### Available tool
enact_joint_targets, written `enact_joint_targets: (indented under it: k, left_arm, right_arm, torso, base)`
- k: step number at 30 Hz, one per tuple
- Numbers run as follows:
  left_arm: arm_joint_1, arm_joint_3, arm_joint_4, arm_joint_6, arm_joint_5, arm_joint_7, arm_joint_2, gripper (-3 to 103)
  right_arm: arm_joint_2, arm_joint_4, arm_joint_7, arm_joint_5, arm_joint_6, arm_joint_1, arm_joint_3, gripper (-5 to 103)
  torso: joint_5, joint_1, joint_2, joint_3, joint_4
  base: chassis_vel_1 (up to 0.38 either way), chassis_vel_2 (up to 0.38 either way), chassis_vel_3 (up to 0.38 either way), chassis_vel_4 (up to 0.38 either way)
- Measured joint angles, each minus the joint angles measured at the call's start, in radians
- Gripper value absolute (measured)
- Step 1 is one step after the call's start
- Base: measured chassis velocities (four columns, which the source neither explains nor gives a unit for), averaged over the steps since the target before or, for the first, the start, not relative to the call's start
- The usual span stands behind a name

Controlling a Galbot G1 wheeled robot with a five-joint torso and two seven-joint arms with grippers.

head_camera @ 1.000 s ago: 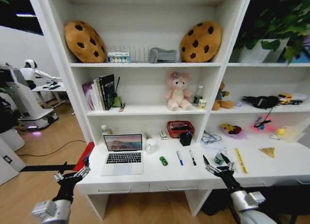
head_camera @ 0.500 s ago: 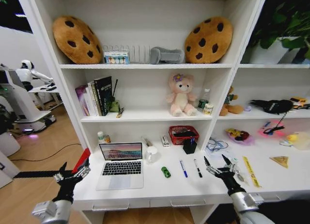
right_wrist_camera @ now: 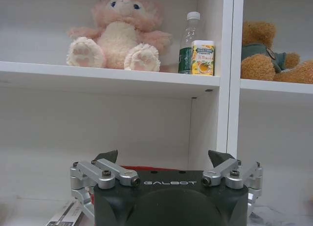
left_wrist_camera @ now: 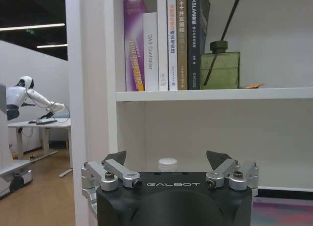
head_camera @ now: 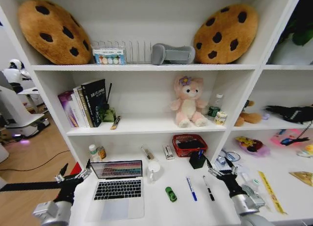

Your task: Organize the objects on the table.

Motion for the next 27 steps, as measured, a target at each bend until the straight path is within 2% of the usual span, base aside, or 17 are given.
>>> enact_joint_targets:
  k: [2, 6, 7, 8, 9, 11, 12, 14, 15, 16, 17, 19, 20, 21, 24, 25, 27]
  left_arm:
    - [0.002, -0.002, -0.002, 0.008, 0.009, 0.005, 0.01, 89]
    - [0.003, -0.002, -0.003, 0.01, 0.012, 0.006, 0.014, 89]
    - [0.004, -0.003, -0.004, 0.014, 0.017, 0.01, 0.022, 77]
    - [0.01, -0.003, -0.008, 0.026, 0.028, 0.02, 0.059, 82]
    - [0.01, -0.003, -0.008, 0.026, 0.028, 0.02, 0.059, 82]
    - [0.019, -0.003, -0.017, 0.046, 0.015, 0.026, 0.146, 71]
    - [0.019, -0.003, -0.017, 0.046, 0.015, 0.026, 0.146, 71]
    - [0.032, -0.015, -0.018, 0.063, -0.022, 0.016, 0.305, 59]
    - [0.032, -0.015, -0.018, 0.063, -0.022, 0.016, 0.305, 59]
    - [0.041, -0.024, -0.023, 0.073, -0.057, 0.012, 0.402, 55]
    - [0.041, -0.024, -0.023, 0.073, -0.057, 0.012, 0.402, 55]
    - [0.031, -0.019, -0.027, 0.092, -0.099, 0.001, 0.485, 43]
    - [0.028, -0.019, -0.028, 0.097, -0.117, -0.004, 0.504, 38]
    - [0.028, -0.019, -0.028, 0.097, -0.117, -0.004, 0.504, 38]
    - [0.03, -0.035, -0.026, 0.112, -0.194, -0.014, 0.582, 22]
    - [0.03, -0.035, -0.026, 0.112, -0.194, -0.014, 0.582, 22]
    - [0.025, -0.045, -0.019, 0.117, -0.241, -0.014, 0.655, 11]
  right_arm:
    - [0.003, -0.001, 0.0, -0.003, 0.0, -0.001, -0.001, 100]
    - [0.004, -0.001, 0.0, -0.004, 0.0, -0.001, -0.002, 100]
    - [0.006, -0.001, 0.0, -0.006, 0.0, -0.002, -0.004, 100]
    - [0.014, -0.003, 0.001, -0.011, 0.0, -0.006, -0.008, 100]
    - [0.014, -0.003, 0.001, -0.011, 0.0, -0.006, -0.008, 100]
    - [0.025, -0.004, 0.003, -0.021, 0.003, -0.014, -0.015, 100]
    - [0.025, -0.004, 0.003, -0.021, 0.003, -0.014, -0.015, 100]
    - [0.039, -0.01, 0.009, -0.031, 0.011, -0.022, -0.017, 100]
    - [0.039, -0.01, 0.009, -0.031, 0.011, -0.022, -0.017, 100]
    - [0.059, -0.017, 0.016, -0.032, 0.017, -0.027, -0.014, 100]
    - [0.059, -0.017, 0.016, -0.032, 0.017, -0.027, -0.014, 100]
    - [0.076, -0.034, 0.02, -0.042, 0.028, -0.029, -0.017, 100]
    - [0.08, -0.036, 0.02, -0.045, 0.03, -0.029, -0.018, 100]
    - [0.08, -0.036, 0.02, -0.045, 0.03, -0.029, -0.018, 100]
    - [0.1, -0.036, 0.023, -0.055, 0.033, -0.033, -0.02, 100]
    - [0.1, -0.036, 0.023, -0.055, 0.033, -0.033, -0.02, 100]
    - [0.113, -0.037, 0.024, -0.059, 0.037, -0.037, -0.022, 100]
  torso:
    - [0.0001, 0.0, 0.0, 0.0, 0.0001]
    - [0.0001, 0.0, 0.0, 0.0, 0.0002]
    - [0.0, 0.0, 0.0, 0.0, 0.0001]
    - [0.0004, 0.0, 0.0, 0.0, -0.0004]
    - [0.0004, 0.0, 0.0, 0.0, -0.0004]
    - [-0.0002, 0.0, 0.0, 0.0, -0.0005]
    - [-0.0002, 0.0, 0.0, 0.0, -0.0005]
    - [-0.0002, 0.001, 0.0, 0.0, -0.0002]
    - [-0.0002, 0.001, 0.0, 0.0, -0.0002]
    - [0.0, 0.001, 0.0, 0.0, -0.0006]
    - [0.0, 0.001, 0.0, 0.0, -0.0006]
    - [-0.0001, 0.001, 0.0, 0.0, -0.0002]
    - [-0.0001, 0.001, 0.0, 0.0, -0.0001]
    - [-0.0001, 0.001, 0.0, 0.0, -0.0001]
    - [-0.0001, 0.001, 0.0, 0.0, -0.0001]
    - [-0.0001, 0.001, 0.0, 0.0, -0.0001]
    - [0.0, 0.001, 0.0, 0.0, -0.0001]
  base:
    - [0.063, -0.051, -0.029, 0.069]
    - [0.014, -0.023, -0.032, 0.03]
    - [0.0, 0.0, 0.0, 0.0]
    - [0.0, 0.0, 0.0, 0.0]
    - [0.0, 0.0, 0.0, 0.0]
    - [0.0, 0.0, 0.0, 0.0]
    - [0.0, 0.0, 0.0, 0.0]
    - [0.0, 0.0, 0.0, 0.0]
    - [0.0, 0.0, 0.0, 0.0]
    - [0.0, 0.0, 0.0, 0.0]
    - [0.0, 0.0, 0.0, 0.0]
    - [0.0, 0.0, 0.0, 0.0]
    - [0.0, 0.0, 0.0, 0.0]
    - [0.0, 0.0, 0.0, 0.0]
    - [0.0, 0.0, 0.0, 0.0]
    - [0.0, 0.0, 0.0, 0.0]
    - [0.0, 0.0, 0.0, 0.0]
